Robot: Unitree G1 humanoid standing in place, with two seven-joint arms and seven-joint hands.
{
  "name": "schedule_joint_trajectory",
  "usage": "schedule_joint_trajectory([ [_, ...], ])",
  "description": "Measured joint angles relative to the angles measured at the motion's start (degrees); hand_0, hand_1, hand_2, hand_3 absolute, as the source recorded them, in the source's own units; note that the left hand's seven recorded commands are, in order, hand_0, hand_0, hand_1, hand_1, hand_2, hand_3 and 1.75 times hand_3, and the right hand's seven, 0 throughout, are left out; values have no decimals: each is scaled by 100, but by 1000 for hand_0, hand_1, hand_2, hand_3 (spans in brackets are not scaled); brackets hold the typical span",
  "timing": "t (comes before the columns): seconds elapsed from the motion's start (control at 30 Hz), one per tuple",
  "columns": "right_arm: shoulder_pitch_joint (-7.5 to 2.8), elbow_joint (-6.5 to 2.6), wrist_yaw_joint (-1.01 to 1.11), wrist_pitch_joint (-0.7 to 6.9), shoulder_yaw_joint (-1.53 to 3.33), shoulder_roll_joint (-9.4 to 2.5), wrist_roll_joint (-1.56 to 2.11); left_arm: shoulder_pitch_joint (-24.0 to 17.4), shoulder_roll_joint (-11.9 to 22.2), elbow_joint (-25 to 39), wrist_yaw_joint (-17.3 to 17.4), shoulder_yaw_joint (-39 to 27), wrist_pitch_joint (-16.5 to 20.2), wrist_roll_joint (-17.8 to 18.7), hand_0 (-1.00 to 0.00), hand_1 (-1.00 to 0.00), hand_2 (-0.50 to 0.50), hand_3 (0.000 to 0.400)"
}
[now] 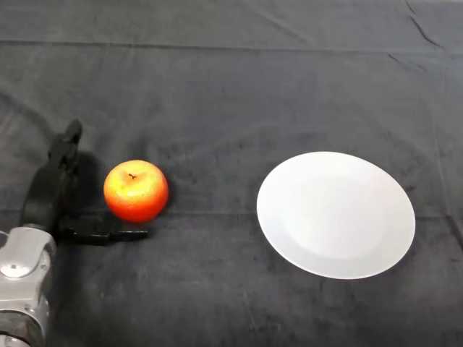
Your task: Move the apple to the plate
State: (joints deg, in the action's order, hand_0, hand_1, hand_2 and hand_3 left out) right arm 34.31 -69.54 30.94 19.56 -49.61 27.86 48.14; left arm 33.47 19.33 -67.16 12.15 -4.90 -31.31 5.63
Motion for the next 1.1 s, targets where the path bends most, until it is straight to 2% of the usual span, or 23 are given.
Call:
schedule_joint_trajectory([
  [0.77,0,0,0,0,0,0,0,0,-154,93,47,664,-335,-364,0,0,0,0],
  [0.8,0,0,0,0,0,0,0,0,-168,93,47,676,-352,-365,-90,0,-45,36],
  [0.83,0,0,0,0,0,0,0,0,-183,93,48,694,-369,-368,-255,0,-127,102],
  [0.9,0,0,0,0,0,0,0,0,-205,94,47,719,-389,-371,-502,0,-251,201],
  [0.97,0,0,0,0,0,0,0,0,-204,94,47,836,-443,-377,-667,0,-333,267],
  [1.03,0,0,0,0,0,0,0,0,-215,95,49,878,-482,-416,-949,0,-475,380],
  [1.07,0,0,0,0,0,0,0,0,-215,96,49,887,-487,-435,-1000,0,-500,400],
  [1.1,0,0,0,0,0,0,0,0,-215,96,49,896,-495,-448,-1000,0,-500,400],
])
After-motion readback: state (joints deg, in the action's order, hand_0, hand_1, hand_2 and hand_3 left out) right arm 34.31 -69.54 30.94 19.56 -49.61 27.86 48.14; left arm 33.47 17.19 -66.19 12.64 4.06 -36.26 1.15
